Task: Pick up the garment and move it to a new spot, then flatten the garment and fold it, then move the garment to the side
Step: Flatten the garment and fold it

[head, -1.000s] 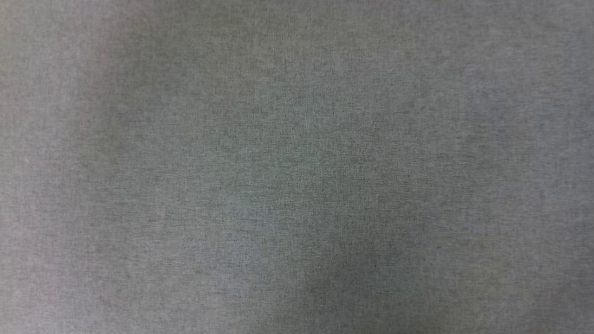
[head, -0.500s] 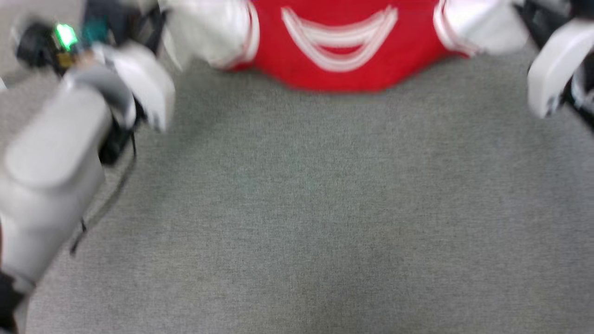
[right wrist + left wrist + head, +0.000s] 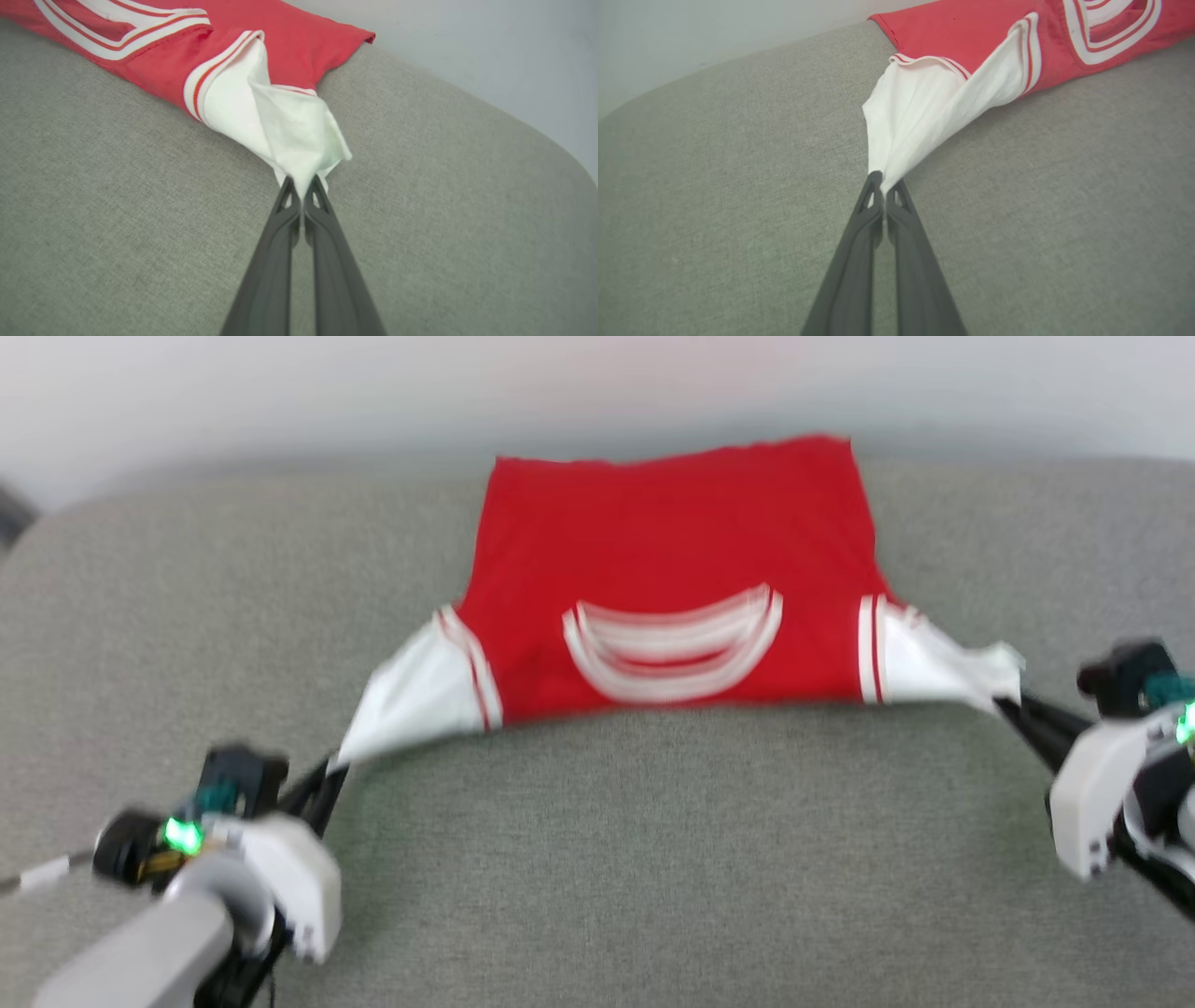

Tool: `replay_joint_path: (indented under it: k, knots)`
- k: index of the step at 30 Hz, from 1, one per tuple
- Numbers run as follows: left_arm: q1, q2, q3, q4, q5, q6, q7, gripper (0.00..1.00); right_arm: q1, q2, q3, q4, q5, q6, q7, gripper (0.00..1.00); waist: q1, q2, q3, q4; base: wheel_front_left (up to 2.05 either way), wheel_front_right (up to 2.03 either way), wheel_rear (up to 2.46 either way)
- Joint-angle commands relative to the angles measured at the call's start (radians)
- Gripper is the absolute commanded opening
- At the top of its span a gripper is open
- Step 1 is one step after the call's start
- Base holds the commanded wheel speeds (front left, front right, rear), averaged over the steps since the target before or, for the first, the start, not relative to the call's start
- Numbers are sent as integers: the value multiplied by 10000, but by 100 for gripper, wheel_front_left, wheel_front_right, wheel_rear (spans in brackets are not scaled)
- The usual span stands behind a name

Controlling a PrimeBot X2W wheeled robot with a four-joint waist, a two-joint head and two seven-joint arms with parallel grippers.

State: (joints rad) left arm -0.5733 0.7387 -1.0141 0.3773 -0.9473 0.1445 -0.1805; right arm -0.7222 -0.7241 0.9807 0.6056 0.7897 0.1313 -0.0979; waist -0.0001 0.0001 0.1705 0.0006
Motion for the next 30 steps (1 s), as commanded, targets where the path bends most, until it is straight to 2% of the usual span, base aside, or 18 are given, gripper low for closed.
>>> replay_joint_path:
  k: [1,7,12,18,23,24,25,26,27,28,30]
  knots:
    - [386,206,-33,-126,-55,154,-29,0,361,-148,-63,-136,95,-11,59,0,1,-1,-539,-24,0,0,0]
    - [2261,873,-283,-1089,-618,953,64,0,2341,-758,-490,-824,408,-12,449,0,1,-1,-1411,-35,0,0,0]
    - [3483,1137,-369,-1888,-1108,1487,-30,0,4079,-1058,-1096,-1373,596,-12,657,0,1,-1,-1807,18,0,0,0]
    - [4319,1370,-531,-2516,-1351,1841,-61,0,5902,-1156,-2159,-1890,539,-14,871,0,1,-1,-1905,119,0,0,0]
    - [4519,1438,-592,-2851,-1330,2041,-60,0,6767,-936,-2978,-2279,17,-12,1255,0,1,-1,-1866,135,0,0,0]
    - [4475,1406,-612,-2900,-1292,2070,-37,0,6836,-870,-3163,-2369,-123,-12,1341,6,1,-1,-1852,139,0,0,0]
    - [4417,1368,-613,-2936,-1282,2081,-15,0,6870,-802,-3340,-2456,-229,-12,1429,40,1,-1,-1839,142,0,0,0]
    - [4356,1328,-616,-2968,-1261,2106,10,0,6913,-741,-3528,-2558,-355,-12,1538,49,1,-1,-1825,144,0,0,0]
    - [4310,1292,-619,-2992,-1233,2103,24,0,6915,-778,-3637,-2701,-670,-12,1646,70,1,-1,-1813,148,0,0,0]
    - [4276,1258,-622,-3003,-1212,2135,45,0,6876,-833,-3729,-2831,-977,-12,1740,100,1,-1,-1801,143,0,0,0]
    - [4253,1175,-618,-3047,-1190,2168,3,0,6797,-742,-4124,-3068,-1181,-12,1918,100,1,-1,-1771,133,0,0,0]
